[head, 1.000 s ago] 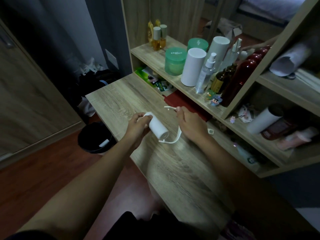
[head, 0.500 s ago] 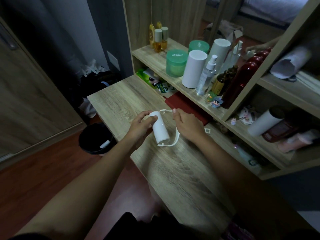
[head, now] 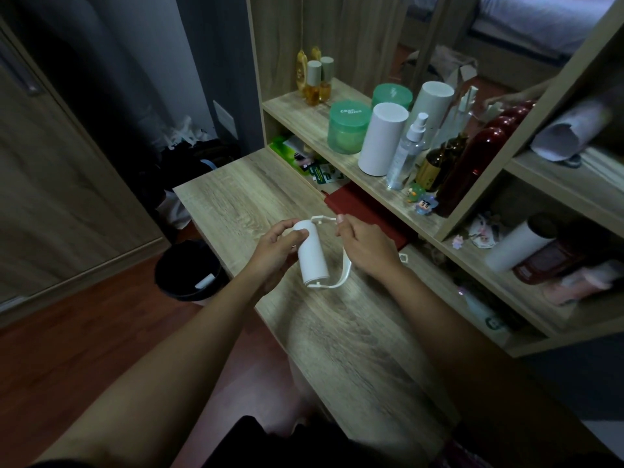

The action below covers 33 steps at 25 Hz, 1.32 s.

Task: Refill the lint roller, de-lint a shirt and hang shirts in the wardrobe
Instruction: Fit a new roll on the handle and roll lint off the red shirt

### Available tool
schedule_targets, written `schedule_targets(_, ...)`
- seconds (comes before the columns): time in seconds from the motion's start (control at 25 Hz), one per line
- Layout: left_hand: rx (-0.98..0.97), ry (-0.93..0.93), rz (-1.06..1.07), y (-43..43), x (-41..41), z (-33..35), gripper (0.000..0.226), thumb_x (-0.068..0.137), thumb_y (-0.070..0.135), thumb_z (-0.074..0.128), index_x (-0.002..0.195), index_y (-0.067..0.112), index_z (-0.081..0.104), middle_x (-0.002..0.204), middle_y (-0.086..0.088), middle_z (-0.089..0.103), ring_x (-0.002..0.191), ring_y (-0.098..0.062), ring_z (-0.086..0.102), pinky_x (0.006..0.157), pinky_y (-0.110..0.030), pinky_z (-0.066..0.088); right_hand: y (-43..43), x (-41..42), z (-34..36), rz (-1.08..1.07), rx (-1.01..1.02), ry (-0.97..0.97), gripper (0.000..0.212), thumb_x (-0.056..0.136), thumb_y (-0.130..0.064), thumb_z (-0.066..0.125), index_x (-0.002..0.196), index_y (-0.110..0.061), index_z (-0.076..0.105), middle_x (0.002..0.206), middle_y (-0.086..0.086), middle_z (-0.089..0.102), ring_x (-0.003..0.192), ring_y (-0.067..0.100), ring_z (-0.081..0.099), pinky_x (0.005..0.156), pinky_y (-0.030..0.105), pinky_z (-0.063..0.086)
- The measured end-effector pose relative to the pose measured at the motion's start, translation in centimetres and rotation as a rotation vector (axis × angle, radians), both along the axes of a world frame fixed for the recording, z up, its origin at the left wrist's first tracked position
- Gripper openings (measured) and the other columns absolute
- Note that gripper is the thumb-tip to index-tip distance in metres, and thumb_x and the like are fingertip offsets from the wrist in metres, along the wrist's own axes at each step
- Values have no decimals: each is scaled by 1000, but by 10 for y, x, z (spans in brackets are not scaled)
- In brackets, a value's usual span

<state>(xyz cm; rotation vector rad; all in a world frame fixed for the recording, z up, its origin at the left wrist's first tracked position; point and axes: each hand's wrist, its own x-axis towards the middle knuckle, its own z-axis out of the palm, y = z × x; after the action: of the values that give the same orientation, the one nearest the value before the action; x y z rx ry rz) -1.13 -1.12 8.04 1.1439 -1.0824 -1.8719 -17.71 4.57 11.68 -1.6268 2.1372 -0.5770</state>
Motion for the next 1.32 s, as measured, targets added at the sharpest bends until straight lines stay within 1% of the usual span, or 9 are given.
schedule_targets(0.12,6,22,14,5,-1,4,32,93,13,56,124,8,53,99,-5,61,75,-11,62,68,-25,52,0,1,2,-7,-8,-1,45,97,-49,20,96,-24,57,81,1,66,83,26,60,69,31,35)
schedule_targets(0.28,11,24,-1,12,-4,11,34,95,17,53,128,12,49,103,-3,61,82,-13,62,68,-25,54,0,2,2,-19,-20,6,45,97,-50,20,95,-24,57,83,0,66,82,24,59,70,31,34)
schedule_targets(0.48,89,14,-94,23,-10,23,53,89,13,60,130,34,35,103,-8,59,86,-27,62,77,-44,54,-2,7,7,-38,-29,40,43,98,-47,18,93,-22,52,79,1,59,85,28,59,69,33,33)
schedule_targets(0.52,95,26,-82,25,-14,26,56,88,8,60,129,35,33,101,-8,57,83,-27,62,75,-43,55,-3,8,8,-47,-35,44,42,98,-46,18,94,-20,52,81,3,60,87,30,59,69,34,33)
schedule_targets(0.68,17,-31,63,24,-29,34,63,83,-2,61,129,30,32,94,-8,51,59,-17,56,53,-28,53,-9,18,16,-84,-58,45,45,99,-43,17,106,-16,53,101,13,66,96,35,59,71,36,34)
schedule_targets(0.8,4,-63,96,23,-29,38,67,80,-7,58,129,31,32,92,-11,48,56,-18,52,45,-24,49,-12,22,21,-98,-62,44,46,99,-43,16,104,-16,53,101,13,65,97,35,58,72,37,34)
schedule_targets(1.0,-86,-178,93,22,-28,40,71,65,2,62,120,40,35,102,-15,48,70,-28,53,48,-28,47,-14,25,27,-111,-63,17,47,99,-42,17,109,-15,54,108,14,64,103,35,57,76,39,34)
schedule_targets(1.12,-141,-198,93,22,-28,46,67,68,1,62,112,44,35,99,-15,50,68,-27,54,50,-30,49,-13,25,33,-118,-80,-6,46,99,-41,17,114,-16,54,110,13,64,105,34,57,78,39,36)
schedule_targets(1.32,-220,-253,85,19,-26,52,63,60,9,62,103,49,38,96,-19,54,69,-28,55,56,-36,52,-13,27,39,-138,-82,-47,45,99,-41,18,113,-17,53,114,16,63,107,36,56,84,41,39)
